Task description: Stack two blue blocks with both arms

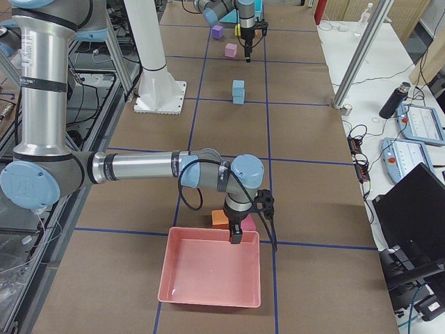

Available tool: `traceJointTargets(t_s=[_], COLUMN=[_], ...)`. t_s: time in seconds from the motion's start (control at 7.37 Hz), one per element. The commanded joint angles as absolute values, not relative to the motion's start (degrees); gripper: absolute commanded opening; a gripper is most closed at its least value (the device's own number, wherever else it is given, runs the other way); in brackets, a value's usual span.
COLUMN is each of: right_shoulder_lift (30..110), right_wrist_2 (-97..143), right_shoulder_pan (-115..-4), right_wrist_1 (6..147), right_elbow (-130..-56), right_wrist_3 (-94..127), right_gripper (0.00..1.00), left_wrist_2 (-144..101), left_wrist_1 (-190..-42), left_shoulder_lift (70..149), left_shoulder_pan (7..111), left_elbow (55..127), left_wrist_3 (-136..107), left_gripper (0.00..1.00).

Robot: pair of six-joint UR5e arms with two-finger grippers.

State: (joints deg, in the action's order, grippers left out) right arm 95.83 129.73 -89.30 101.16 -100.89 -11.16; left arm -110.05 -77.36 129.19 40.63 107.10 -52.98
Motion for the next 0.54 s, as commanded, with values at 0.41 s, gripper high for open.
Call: traceJointTargets(t_s=[0.41], right_shoulder_lift=[95.89], right_wrist_2=[129.73], right_shoulder_pan=[-89.30], right_wrist_1=[101.16], right_elbow=[-100.81], right_wrist_3=[-11.16], right_gripper=[1.00], left_wrist_2=[-124.61], left_wrist_1=[-77.52], left_shoulder_lift=[103.67], left_shoulder_pan=[72.09], left_elbow=[108.90], left_wrist_3=[-1.25], left_gripper=[0.98])
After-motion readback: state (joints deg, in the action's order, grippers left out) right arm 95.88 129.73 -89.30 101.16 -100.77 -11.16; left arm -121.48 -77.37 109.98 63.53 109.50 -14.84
